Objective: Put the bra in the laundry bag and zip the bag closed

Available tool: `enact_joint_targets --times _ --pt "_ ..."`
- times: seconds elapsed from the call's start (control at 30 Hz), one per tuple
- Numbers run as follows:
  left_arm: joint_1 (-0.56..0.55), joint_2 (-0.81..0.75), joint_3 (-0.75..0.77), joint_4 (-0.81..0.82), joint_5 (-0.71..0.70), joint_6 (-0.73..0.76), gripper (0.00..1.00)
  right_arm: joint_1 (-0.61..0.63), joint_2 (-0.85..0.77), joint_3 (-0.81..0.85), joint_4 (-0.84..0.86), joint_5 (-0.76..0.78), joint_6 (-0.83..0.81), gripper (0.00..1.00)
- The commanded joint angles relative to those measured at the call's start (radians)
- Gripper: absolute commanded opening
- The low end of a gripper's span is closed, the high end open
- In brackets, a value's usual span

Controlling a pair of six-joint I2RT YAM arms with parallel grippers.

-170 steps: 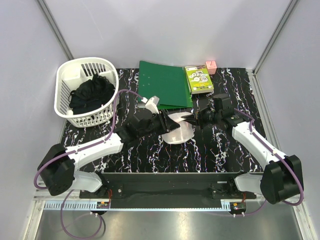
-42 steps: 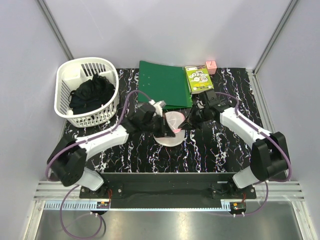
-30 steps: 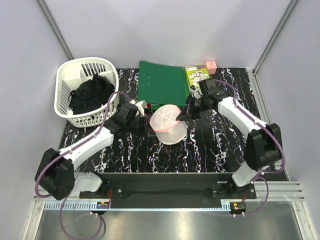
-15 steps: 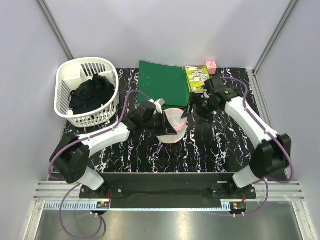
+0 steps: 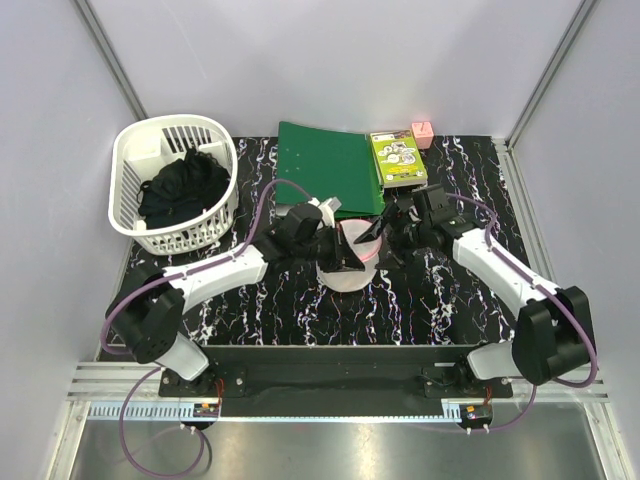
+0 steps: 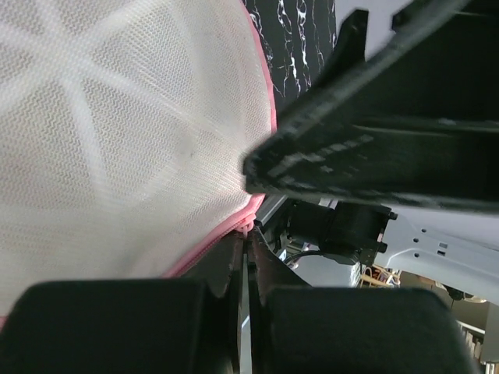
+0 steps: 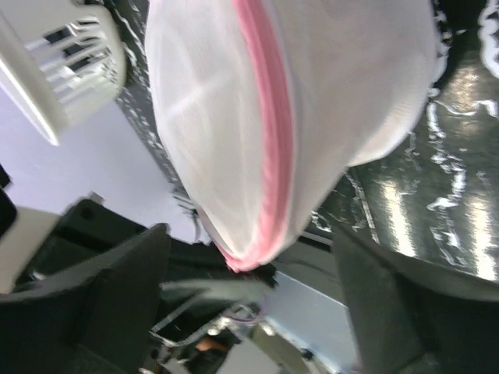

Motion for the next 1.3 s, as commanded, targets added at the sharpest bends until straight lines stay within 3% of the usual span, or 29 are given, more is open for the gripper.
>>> enact_joint_targets --times 0.0,0.03,0.2,0.5,0.63,0.67,0.73,0.77,0.8,0.83,0.87,0.9,0.97,1.07,1.27 --pt "-0.012 -0.008 0.03 0.041 0.025 -0.007 0.0 0.006 0.017 -0.05 0.173 -0.051 0.114 0.44" --pt "-0.01 -0.009 0.03 0.037 0.025 -0.005 0.0 0.006 0.014 -0.06 0.173 -0.043 0.124 0.3" --pt "0.036 -0.025 0.011 -0.052 0.015 0.061 0.0 -0.023 0.017 -0.067 0.175 -0.057 0.049 0.01" --pt "0.304 -0.158 -0.124 -0.284 0.016 0.312 0.0 -0.116 0.101 0.0 0.173 -0.344 -0.216 0.01" --pt "0.297 -0.16 -0.099 -0.284 0.056 0.3 0.0 -0.116 0.176 0.069 0.17 -0.46 -0.273 0.11" --pt "0.265 -0.155 -0.086 -0.275 0.064 0.286 0.0 -0.114 0.19 0.11 0.149 -0.448 -0.277 0.21" --pt "0.217 -0.144 -0.041 -0.215 0.073 0.221 0.0 -0.093 0.237 0.178 0.071 -0.403 -0.32 0.3" --pt "0.17 -0.135 -0.029 -0.181 0.088 0.185 0.0 -0.082 0.262 0.284 -0.092 -0.316 -0.354 0.35" --pt "0.147 -0.115 -0.021 -0.1 0.093 0.147 0.0 -0.076 0.318 0.34 -0.182 -0.26 -0.421 0.48" --pt "0.127 -0.103 -0.01 -0.062 0.091 0.077 0.0 -0.074 0.331 0.38 -0.245 -0.211 -0.437 0.53" --pt "0.09 -0.089 -0.003 -0.032 0.076 0.05 0.0 -0.076 0.33 0.403 -0.296 -0.129 -0.443 0.6" --pt "0.074 -0.063 0.006 0.0 0.064 0.03 0.0 -0.079 0.29 0.401 -0.31 -0.078 -0.442 0.73" --pt "0.045 -0.037 0.033 0.005 0.027 -0.001 0.0 -0.082 0.232 0.356 -0.322 0.043 -0.429 0.86" --pt "0.034 0.003 0.065 0.011 0.025 -0.021 0.0 -0.103 0.089 0.271 -0.324 0.066 -0.367 0.92" --pt "0.016 0.043 0.112 0.014 0.012 -0.031 0.0 -0.111 -0.037 0.164 -0.365 0.166 -0.304 0.99"
